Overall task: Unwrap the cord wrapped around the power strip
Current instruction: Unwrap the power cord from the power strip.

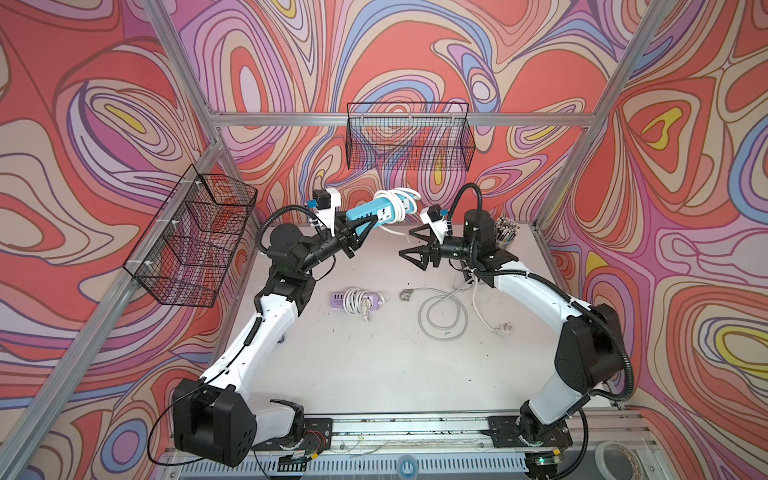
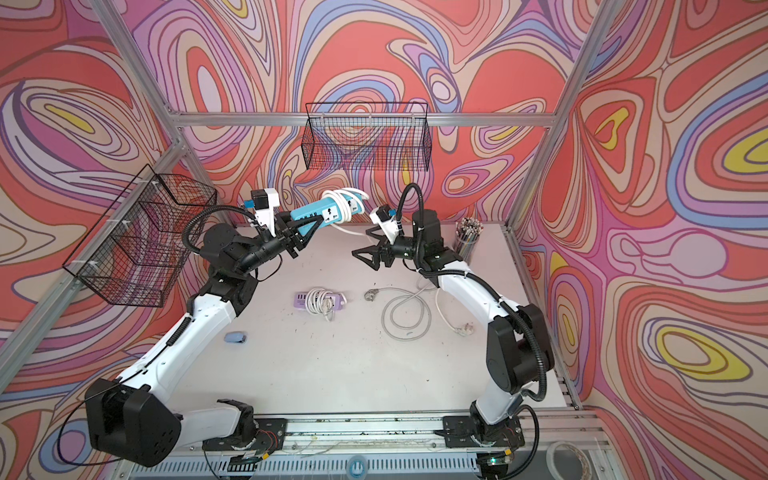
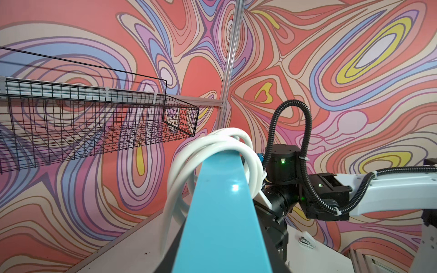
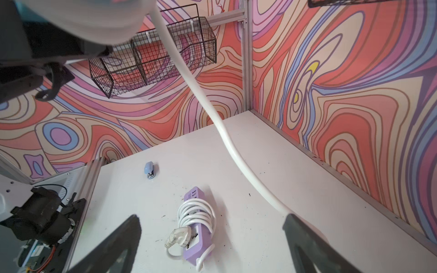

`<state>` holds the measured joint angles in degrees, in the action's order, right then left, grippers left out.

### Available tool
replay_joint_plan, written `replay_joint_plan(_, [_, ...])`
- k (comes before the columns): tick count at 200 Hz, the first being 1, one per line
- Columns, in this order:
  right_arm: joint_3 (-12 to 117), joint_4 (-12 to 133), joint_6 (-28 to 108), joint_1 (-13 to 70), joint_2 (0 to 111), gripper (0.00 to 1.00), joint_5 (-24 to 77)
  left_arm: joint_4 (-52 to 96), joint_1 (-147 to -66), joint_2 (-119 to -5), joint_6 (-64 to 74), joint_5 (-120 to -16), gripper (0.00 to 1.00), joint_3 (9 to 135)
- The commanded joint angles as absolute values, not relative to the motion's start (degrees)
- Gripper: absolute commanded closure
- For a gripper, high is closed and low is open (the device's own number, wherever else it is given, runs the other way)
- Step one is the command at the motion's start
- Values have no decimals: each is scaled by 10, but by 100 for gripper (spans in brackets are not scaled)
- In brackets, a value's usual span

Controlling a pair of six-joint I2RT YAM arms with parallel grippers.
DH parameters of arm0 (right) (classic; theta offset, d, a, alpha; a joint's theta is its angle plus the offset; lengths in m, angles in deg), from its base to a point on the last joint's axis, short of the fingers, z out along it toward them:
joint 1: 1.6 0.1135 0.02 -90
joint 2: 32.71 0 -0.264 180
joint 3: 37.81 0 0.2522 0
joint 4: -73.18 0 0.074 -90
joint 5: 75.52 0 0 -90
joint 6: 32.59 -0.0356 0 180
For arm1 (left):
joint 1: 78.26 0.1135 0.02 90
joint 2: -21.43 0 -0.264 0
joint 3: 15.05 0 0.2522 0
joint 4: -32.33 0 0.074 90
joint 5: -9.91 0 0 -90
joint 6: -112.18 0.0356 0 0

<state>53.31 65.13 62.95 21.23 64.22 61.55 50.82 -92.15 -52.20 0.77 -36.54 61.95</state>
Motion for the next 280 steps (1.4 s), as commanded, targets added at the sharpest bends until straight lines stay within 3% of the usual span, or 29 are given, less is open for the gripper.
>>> replay_joint_plan(1, [555,705,692,225,657,2,570,546,-924,-510,-5,-355,100,649])
replay_joint_plan(39, [558,769,687,230,703,4,541,543,-924,-506,-5,-352,100,651])
replay_joint_plan(75, [568,812,663,230,740,18,539,544,-924,-504,-7,-351,100,652])
replay_joint_plan(87, [569,829,651,230,750,27,540,545,-924,-504,-8,-349,100,653])
replay_joint_plan(105, [573,845,633,231,756,48,543,541,-924,-502,-4,-353,100,652])
replay_joint_plan(135, [566,844,627,230,749,63,540,533,-924,-499,9,-361,100,648])
replay_joint_plan(153, [558,833,627,229,737,93,533,532,-923,-499,12,-363,100,649])
replay_joint_plan(168, [545,833,627,230,727,100,531,531,-923,-501,11,-362,100,649])
replay_joint_plan(209, [551,820,606,219,709,100,530,532,-924,-507,3,-346,100,655])
replay_joint_plan(280, [699,731,589,173,677,100,530,527,-932,-546,-22,-290,100,677])
